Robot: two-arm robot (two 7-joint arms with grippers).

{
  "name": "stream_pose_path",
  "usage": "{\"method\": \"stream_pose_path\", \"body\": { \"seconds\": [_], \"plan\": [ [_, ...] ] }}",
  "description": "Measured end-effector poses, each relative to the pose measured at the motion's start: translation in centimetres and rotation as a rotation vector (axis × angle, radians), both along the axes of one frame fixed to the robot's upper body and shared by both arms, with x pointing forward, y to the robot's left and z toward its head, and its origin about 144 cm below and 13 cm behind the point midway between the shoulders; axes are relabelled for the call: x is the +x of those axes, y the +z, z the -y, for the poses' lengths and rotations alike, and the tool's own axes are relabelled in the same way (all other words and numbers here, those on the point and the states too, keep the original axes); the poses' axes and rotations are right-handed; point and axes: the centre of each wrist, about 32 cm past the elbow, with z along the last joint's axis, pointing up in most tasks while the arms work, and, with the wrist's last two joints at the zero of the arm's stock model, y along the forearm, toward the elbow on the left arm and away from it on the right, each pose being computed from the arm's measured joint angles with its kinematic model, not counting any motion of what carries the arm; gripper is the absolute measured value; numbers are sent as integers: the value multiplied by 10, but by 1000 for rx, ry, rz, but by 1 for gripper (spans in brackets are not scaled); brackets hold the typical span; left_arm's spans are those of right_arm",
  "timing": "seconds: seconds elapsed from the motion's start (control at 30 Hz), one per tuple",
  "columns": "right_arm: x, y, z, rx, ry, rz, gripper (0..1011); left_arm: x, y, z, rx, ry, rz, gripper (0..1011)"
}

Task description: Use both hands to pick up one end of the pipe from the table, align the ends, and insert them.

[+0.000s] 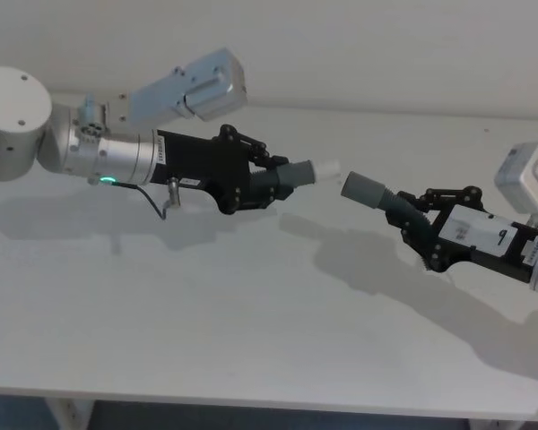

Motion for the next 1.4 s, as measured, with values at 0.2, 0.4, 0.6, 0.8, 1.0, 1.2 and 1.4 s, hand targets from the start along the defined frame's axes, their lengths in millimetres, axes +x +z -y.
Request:
{"method": "stream_pose_path", "body": {
  "seconds": [0.2,0.4,0.6,0.8,1.0,1.2,1.4],
  "plan": [
    [1,1,-1,2,-2,0,235,1,0,1,1,-8,-6,371],
    [2,2,-2,4,-2,-1,235,3,-1,3,1,-16,-11,370],
    [4,2,-3,5,-2,-1,235,5,-1,4,2,-22,-14,370],
    [5,3,-3,6,1,-2,235,7,-2,5,2,-31,-19,370],
    [6,4,-3,7,4,0,235,9,-2,7,4,-41,-24,370],
    [7,5,-4,8,8,1,235,12,-2,9,8,-55,-31,370],
    [8,6,-4,9,12,3,235,13,-3,10,12,-71,-39,371]
  ]
}}
